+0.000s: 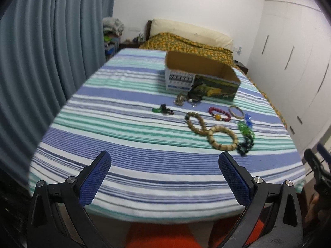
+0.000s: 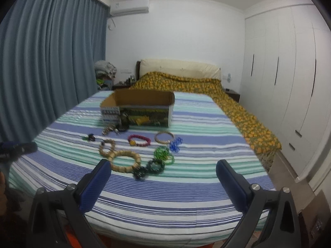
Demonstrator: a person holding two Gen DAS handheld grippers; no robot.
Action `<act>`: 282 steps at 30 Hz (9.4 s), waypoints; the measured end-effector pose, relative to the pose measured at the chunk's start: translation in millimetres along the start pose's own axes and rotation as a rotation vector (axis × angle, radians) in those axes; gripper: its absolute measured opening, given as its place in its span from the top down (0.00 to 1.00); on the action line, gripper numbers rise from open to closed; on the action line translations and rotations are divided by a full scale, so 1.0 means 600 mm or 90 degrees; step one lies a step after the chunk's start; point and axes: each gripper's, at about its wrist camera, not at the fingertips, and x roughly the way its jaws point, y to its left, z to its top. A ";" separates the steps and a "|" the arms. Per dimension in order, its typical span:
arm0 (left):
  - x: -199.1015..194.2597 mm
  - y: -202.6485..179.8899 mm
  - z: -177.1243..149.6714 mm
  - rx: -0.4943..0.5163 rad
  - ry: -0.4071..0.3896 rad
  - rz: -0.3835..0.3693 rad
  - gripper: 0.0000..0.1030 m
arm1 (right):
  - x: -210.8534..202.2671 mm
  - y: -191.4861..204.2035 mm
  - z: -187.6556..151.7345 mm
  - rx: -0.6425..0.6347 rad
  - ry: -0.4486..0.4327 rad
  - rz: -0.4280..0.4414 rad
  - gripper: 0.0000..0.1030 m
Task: Organize jewelry
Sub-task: 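Grasp the green jade pendant with the left tool while the right tool grasps the blue crystal bracelet, then carry the jade pendant and blue bracelet into the box and open both tools, then withdraw both tools from the box back toward the jewelry, then grasp the wooden bead bracelet with the left tool while the right tool grasps the green bead bracelet, then lift both bracelets over the box and release them inside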
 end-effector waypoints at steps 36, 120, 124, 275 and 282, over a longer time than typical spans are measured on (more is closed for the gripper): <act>0.384 0.025 0.118 0.115 0.175 -0.022 0.00 | 0.322 -0.147 -0.027 0.077 0.222 -0.042 0.00; 0.510 -0.169 0.459 0.085 0.191 -0.134 0.78 | 0.685 0.057 0.349 0.088 0.295 0.216 0.78; 0.505 -0.159 0.459 0.086 0.170 -0.095 0.20 | 0.677 0.046 0.352 0.101 0.271 0.203 0.55; 0.183 -0.033 0.251 0.036 0.041 -0.179 0.91 | 0.273 -0.027 0.152 0.023 0.175 0.210 0.83; 0.189 -0.048 0.283 0.057 0.027 -0.151 0.91 | 0.283 -0.005 0.175 0.010 0.170 0.223 0.83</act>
